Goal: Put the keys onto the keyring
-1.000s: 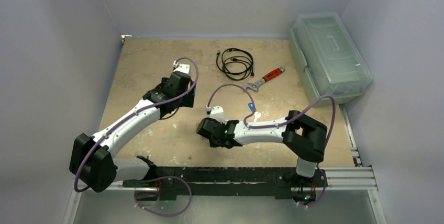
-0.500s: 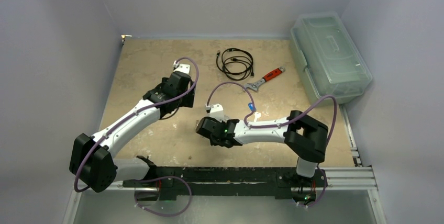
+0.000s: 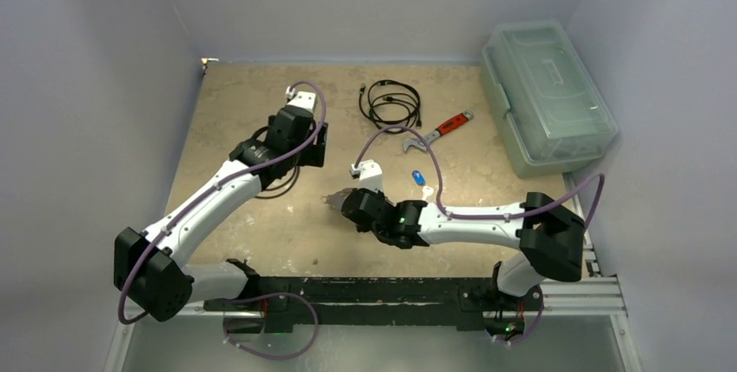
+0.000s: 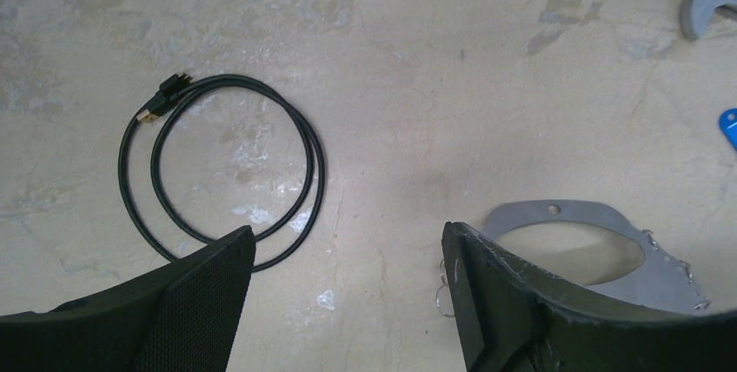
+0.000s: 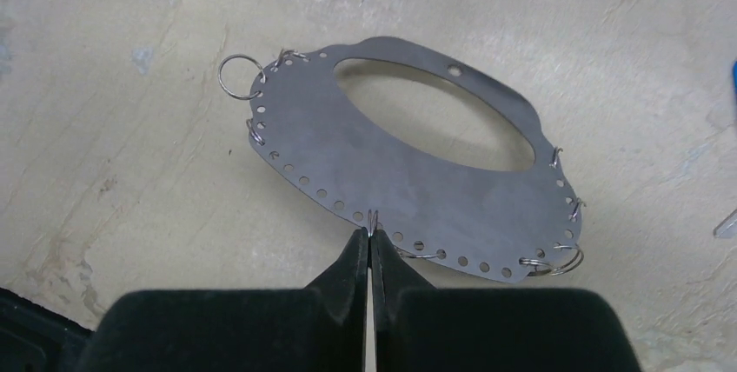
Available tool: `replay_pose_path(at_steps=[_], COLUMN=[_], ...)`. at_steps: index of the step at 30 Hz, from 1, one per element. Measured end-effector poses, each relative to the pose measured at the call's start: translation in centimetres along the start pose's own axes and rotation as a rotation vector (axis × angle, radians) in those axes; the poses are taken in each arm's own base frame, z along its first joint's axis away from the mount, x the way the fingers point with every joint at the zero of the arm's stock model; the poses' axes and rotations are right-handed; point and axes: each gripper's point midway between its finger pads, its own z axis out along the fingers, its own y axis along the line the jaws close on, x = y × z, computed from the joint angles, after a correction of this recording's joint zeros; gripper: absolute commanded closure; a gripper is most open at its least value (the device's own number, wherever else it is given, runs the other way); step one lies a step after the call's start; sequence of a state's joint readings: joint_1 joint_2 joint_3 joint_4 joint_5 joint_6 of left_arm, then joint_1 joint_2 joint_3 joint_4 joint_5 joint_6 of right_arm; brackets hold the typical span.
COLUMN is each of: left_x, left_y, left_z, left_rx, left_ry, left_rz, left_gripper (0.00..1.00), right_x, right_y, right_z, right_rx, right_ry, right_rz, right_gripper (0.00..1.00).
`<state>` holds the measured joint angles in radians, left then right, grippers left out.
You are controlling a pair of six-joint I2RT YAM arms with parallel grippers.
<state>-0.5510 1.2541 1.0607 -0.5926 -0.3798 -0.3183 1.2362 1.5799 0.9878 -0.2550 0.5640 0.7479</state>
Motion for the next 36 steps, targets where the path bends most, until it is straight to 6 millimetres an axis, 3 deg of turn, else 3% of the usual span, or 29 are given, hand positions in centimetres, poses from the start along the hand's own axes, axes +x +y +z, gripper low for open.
replay_pose_path(at_steps=[5,15,20,30,36], left_x=[-1.2,-2.9,-4.1,-6.5,-8.4], left_y=[-1.0,-3.8,-4.7,-6.6,-7.3], left_z=[-0.5,-1.6,-2.5,-4.9,-5.9], left_rx=[0.057,0.219,0.283,0.423,0.471], left_ry=[-0.023,-0.056,-0.105,-0.206,-0.271], left_rz=[-0.013,-0.003,-0.004,-0.012,-0.022], left_gripper=[0.23,0.24,0.26,0.24,0.18], right_x=[-1.4,-5.6,-7.4,-8.6,-10.5], right_y=[-0.7,0.9,0.4,-1.6,-0.8], right_z=[-1.1,-4.7,-6.2,-9.2,-12.4], right_rx=[-0.039,-0.190,-0.208,-0.281,-0.379], right_ry=[-0.085,-0.328,-0.444,-0.698,-0.834], right_rz=[-0.036,-0.234,-0.295,-0.372,-0.376], right_gripper=[1.00,1.00,1.00,1.00,1.00])
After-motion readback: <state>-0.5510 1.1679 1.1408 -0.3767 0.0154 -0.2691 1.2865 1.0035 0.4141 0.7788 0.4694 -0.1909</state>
